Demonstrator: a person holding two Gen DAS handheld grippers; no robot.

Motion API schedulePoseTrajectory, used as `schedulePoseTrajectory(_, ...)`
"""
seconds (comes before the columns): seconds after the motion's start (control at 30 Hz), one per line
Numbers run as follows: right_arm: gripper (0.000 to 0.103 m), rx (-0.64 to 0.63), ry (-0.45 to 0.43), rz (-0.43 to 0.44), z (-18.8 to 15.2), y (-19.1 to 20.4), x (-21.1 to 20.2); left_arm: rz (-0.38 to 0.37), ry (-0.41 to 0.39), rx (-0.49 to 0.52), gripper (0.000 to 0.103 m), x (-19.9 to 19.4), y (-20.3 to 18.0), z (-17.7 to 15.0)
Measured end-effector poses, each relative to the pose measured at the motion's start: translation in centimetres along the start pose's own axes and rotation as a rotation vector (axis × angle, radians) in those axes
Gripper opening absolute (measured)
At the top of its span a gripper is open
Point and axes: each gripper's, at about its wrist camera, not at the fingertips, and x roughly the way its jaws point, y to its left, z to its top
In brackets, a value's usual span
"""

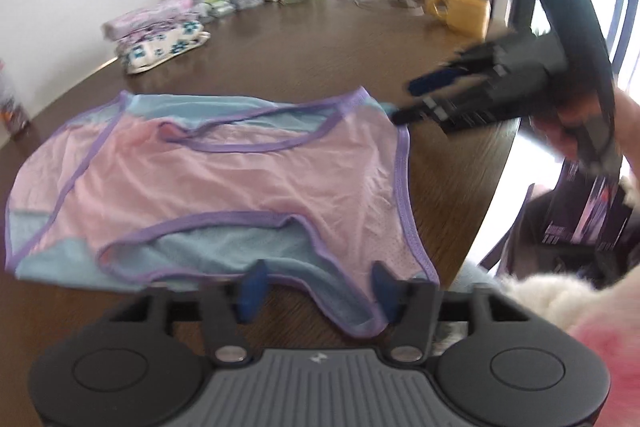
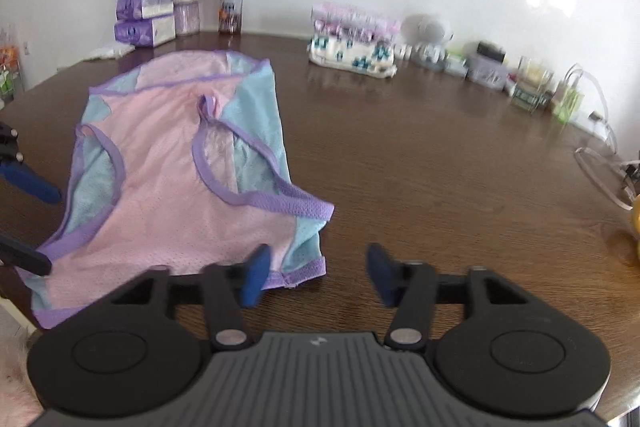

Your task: Fold clothes

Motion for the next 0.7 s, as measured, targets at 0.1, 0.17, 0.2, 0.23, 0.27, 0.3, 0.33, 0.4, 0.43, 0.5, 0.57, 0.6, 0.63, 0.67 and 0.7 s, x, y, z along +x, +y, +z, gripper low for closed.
schedulePoseTrajectory(0.1, 0.062, -0.008, -0.057, 0.025, 0.0, 1.5, -2.0, 0.028, -0.048, -0.067, 0.084, -2.5, 1.9, -0.4)
schedulePoseTrajectory(0.17, 0.062, -0.015, -0.078, 0.069, 0.2, 2.7, -2.9, 0.085, -0.075, -0.092, 0.085, -3.7, 3.1, -0.8)
schedulePoseTrajectory(0.2, 0.062, -0.022, -0.084, 0.092, 0.3, 3.4, -3.2, 0.122, -0.08, -0.1, 0.085, -4.1, 3.7, -1.0)
schedulePoseTrajectory(0.23, 0.062, -0.03, -0.089, 0.115, 0.5, 4.0, -3.5, 0.156, -0.086, -0.107, 0.085, -4.5, 4.3, -1.2)
schedulePoseTrajectory(0.27, 0.062, -0.037, -0.091, 0.139, 0.6, 4.7, -3.7, 0.181, -0.089, -0.109, 0.085, -4.7, 4.8, -1.4)
schedulePoseTrajectory(0.3, 0.062, -0.041, -0.089, 0.163, 0.7, 5.3, -3.8, 0.202, -0.091, -0.108, 0.085, -4.9, 5.3, -1.7)
schedulePoseTrajectory(0.33, 0.062, -0.047, -0.081, 0.19, 0.8, 5.9, -3.9, 0.217, -0.092, -0.102, 0.085, -5.0, 5.8, -1.9)
schedulePoseTrajectory(0.4, 0.061, -0.065, -0.053, 0.244, 1.1, 7.1, -3.9, 0.233, -0.091, -0.063, 0.085, -5.4, 6.8, -2.4)
schedulePoseTrajectory(0.43, 0.061, -0.081, -0.035, 0.262, 1.3, 7.6, -3.9, 0.241, -0.088, -0.038, 0.085, -5.5, 7.2, -2.6)
schedulePoseTrajectory(0.5, 0.061, -0.121, 0.003, 0.279, 1.8, 8.9, -3.6, 0.258, -0.078, 0.022, 0.085, -5.7, 8.1, -3.0)
schedulePoseTrajectory(0.57, 0.061, -0.151, 0.043, 0.281, 2.3, 10.0, -3.2, 0.271, -0.069, 0.096, 0.085, -5.7, 8.8, -3.4)
schedulePoseTrajectory(0.6, 0.061, -0.165, 0.063, 0.281, 2.6, 10.5, -2.9, 0.276, -0.065, 0.136, 0.085, -5.6, 9.2, -3.4)
schedulePoseTrajectory(0.63, 0.061, -0.17, 0.085, 0.288, 2.7, 10.9, -2.7, 0.28, -0.06, 0.177, 0.085, -5.4, 9.6, -3.4)
schedulePoseTrajectory(0.67, 0.061, -0.165, 0.108, 0.304, 2.8, 11.3, -2.4, 0.283, -0.054, 0.222, 0.085, -5.0, 10.0, -3.4)
schedulePoseTrajectory(0.7, 0.059, -0.159, 0.131, 0.319, 2.9, 11.7, -2.0, 0.286, -0.047, 0.268, 0.084, -4.5, 10.5, -3.3)
